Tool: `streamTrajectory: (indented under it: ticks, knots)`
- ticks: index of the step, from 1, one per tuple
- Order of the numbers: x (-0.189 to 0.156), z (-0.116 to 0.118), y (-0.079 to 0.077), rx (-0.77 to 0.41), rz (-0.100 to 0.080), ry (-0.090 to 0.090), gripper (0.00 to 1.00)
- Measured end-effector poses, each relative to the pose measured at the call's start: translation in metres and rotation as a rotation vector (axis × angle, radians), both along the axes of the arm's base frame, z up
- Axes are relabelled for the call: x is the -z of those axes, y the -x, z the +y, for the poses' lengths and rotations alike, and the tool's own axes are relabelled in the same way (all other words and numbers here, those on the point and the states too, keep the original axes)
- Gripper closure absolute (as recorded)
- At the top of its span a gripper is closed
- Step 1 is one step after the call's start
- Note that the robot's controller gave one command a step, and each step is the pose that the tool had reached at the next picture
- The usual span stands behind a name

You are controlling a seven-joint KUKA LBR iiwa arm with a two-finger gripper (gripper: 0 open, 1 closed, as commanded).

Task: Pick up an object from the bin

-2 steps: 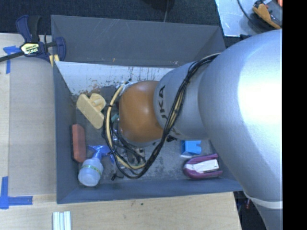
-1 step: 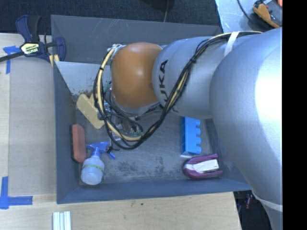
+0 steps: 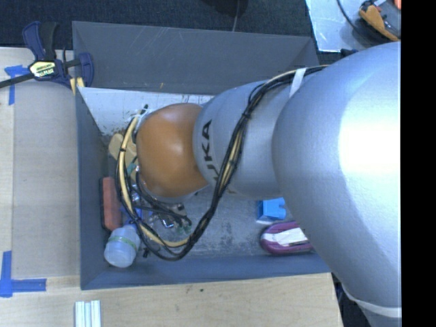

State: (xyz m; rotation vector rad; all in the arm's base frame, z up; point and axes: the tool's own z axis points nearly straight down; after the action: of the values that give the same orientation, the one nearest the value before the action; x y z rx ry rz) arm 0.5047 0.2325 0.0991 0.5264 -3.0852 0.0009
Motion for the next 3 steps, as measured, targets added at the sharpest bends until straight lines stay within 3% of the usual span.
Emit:
streamTrajectory:
  ticks: [1,2,3]
  knots:
    - [0.021,-0.01,-0.014,-0.504,-0.035,0.005,0.0]
    - [0.019,0.007,0.01,-0.411,-0.038,-0.004,1.0]
    - [0.019,0.007,0.01,-0.411,-0.038,-0.004,1.0]
